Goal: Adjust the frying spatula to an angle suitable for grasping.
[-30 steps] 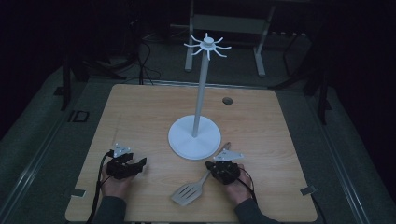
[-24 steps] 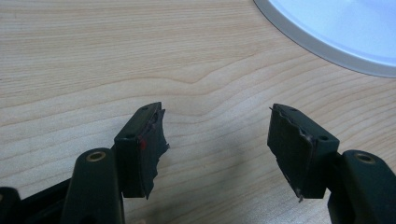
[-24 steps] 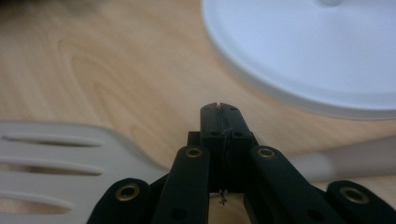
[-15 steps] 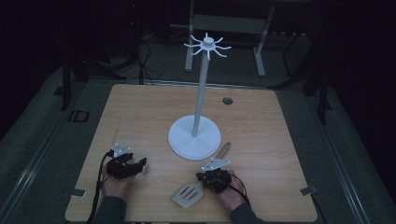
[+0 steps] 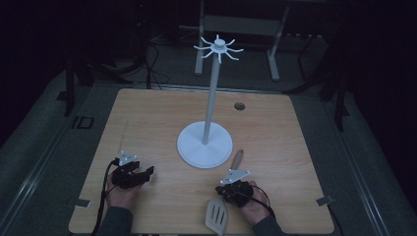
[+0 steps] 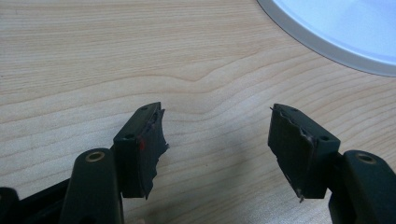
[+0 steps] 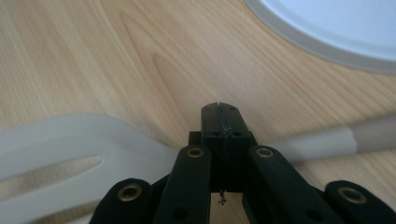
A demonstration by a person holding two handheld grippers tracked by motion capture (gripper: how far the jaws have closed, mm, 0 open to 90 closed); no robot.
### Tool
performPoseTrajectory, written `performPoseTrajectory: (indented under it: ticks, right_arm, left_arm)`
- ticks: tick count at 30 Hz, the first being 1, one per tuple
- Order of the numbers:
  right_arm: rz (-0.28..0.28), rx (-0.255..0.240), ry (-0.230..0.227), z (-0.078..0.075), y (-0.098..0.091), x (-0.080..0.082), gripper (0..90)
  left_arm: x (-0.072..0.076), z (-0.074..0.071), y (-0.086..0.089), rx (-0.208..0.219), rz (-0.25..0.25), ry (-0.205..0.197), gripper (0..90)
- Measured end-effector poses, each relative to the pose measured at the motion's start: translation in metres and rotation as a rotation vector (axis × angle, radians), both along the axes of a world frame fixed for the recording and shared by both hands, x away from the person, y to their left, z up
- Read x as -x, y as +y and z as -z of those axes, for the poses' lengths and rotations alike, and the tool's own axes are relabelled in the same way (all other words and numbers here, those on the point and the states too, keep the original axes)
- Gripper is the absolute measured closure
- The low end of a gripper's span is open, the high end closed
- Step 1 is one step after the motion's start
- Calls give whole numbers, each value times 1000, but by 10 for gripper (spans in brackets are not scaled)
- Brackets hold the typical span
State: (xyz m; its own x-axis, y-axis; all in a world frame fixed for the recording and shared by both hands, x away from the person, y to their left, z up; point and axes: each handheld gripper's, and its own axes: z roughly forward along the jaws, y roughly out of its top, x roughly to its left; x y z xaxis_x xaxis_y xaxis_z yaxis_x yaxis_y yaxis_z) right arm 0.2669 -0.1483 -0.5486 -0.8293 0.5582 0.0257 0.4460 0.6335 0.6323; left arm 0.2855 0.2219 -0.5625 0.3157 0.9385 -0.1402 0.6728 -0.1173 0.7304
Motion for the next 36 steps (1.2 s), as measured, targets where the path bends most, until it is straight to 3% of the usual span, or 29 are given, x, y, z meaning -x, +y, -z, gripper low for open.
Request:
performPoseTrajectory:
  ticks: [2, 10, 12, 13, 14, 15, 18, 23, 26, 29, 31, 36]
  right_arm:
    - [1, 3, 5, -1, -4, 1, 900]
    - [51, 45, 18, -11, -50, 5, 900]
    - [107, 233, -54, -7, -63, 5, 900]
    - [127, 173, -11, -7, -75, 5, 900]
    - [156, 68, 49, -8, -87, 4, 900]
    - [180, 27, 57, -11, -94, 5, 900]
    - [217, 1, 38, -16, -101, 6, 890]
    - [266, -69, 39, -16, -86, -2, 681]
    - [288, -83, 46, -14, -75, -7, 585]
    - [354, -87, 61, -9, -59, -19, 525]
    - [406, -39, 75, -4, -49, -30, 542]
    - [442, 19, 67, -1, -39, -36, 581]
  left_arm:
    - [0, 0, 0, 0, -1, 1, 361]
    - [0, 1, -1, -4, -2, 2, 361]
    - [0, 1, -1, -4, -1, 1, 361]
    - [0, 1, -1, -6, 0, 2, 361]
    - [-1, 1, -1, -11, -1, 6, 361]
    - [-1, 2, -2, -10, -1, 7, 361]
    - [-2, 2, -3, -16, 2, 13, 361]
    - [-1, 2, -2, -13, -3, 8, 360]
    - [-1, 1, -1, -12, -2, 6, 359]
    - [-1, 1, -1, -9, -2, 3, 359]
    - [-1, 1, 0, -6, -4, 2, 358]
    - [-1, 1, 0, -6, -4, 2, 358]
